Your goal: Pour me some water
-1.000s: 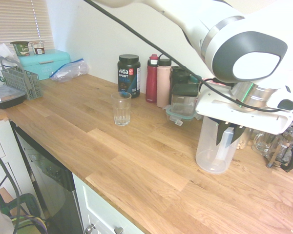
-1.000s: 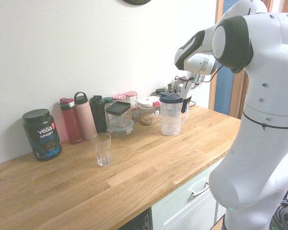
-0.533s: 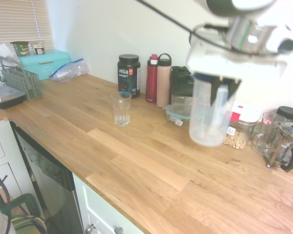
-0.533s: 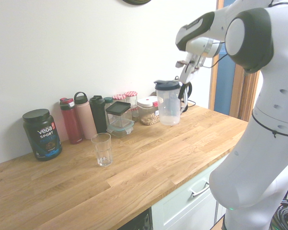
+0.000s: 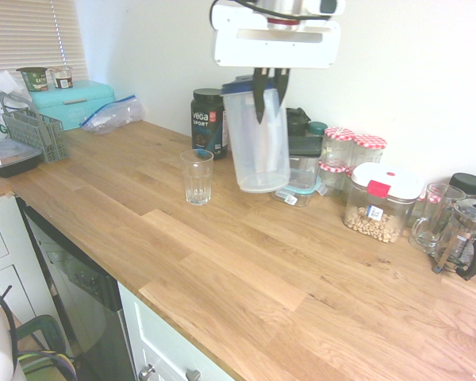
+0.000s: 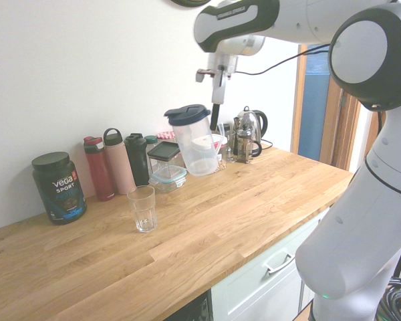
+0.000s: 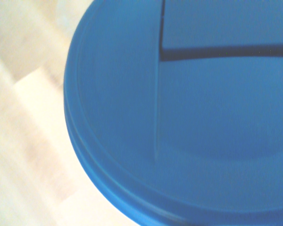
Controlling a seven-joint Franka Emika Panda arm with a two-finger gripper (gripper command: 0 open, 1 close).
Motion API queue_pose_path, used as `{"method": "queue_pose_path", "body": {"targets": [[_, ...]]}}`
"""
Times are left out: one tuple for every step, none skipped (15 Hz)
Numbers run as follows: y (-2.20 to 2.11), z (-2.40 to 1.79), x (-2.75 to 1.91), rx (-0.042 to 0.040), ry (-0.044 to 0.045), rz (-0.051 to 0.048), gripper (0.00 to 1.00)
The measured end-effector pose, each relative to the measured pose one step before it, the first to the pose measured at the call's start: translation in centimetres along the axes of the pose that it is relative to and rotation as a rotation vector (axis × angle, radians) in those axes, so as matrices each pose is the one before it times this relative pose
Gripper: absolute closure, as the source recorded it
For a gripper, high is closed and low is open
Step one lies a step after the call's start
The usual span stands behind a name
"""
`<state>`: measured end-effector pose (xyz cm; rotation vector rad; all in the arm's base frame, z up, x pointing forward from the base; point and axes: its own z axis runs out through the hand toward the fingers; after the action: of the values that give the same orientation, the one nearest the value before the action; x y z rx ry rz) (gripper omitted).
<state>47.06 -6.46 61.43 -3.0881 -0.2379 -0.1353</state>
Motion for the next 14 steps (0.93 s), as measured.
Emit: {"method": "queue_pose_path", "body": {"targets": [[-1.936, 0.119, 0.705, -0.02256, -0.03712, -0.04720, 1.00], [-1.828, -0.166, 0.866, -0.01679, -0.03184, -0.03871, 1.00], [-1.581, -0.223, 1.085, -0.02401, -0.02467, -0.02678, 1.00], [-1.280, -0.118, 1.189, -0.03330, -0.02048, -0.02213, 1.00], [-1.005, 0.072, 1.276, -0.03754, -0.02103, -0.02052, 1.00], [-0.716, 0.221, 1.221, -0.03797, -0.02534, -0.01823, 1.00], [-0.628, 0.231, 1.218, -0.03346, -0.01929, -0.01457, 1.00], [-0.588, 0.185, 1.040, -0.02713, -0.01887, -0.01354, 1.00], [-0.445, 0.101, 0.782, -0.02325, -0.02163, -0.01435, 1.00], [-0.376, 0.043, 0.650, -0.02480, -0.01693, -0.01322, 1.00], [-0.291, 0.150, 0.518, -0.02725, -0.01457, -0.01021, 1.00], [-0.272, 0.188, 0.412, -0.02311, -0.01189, -0.00870, 1.00], [-0.458, 0.081, 0.296, -0.02046, -0.01340, -0.00916, 1.00], [-0.507, 0.083, 0.318, -0.02150, -0.01066, -0.01062, 1.00]]}}
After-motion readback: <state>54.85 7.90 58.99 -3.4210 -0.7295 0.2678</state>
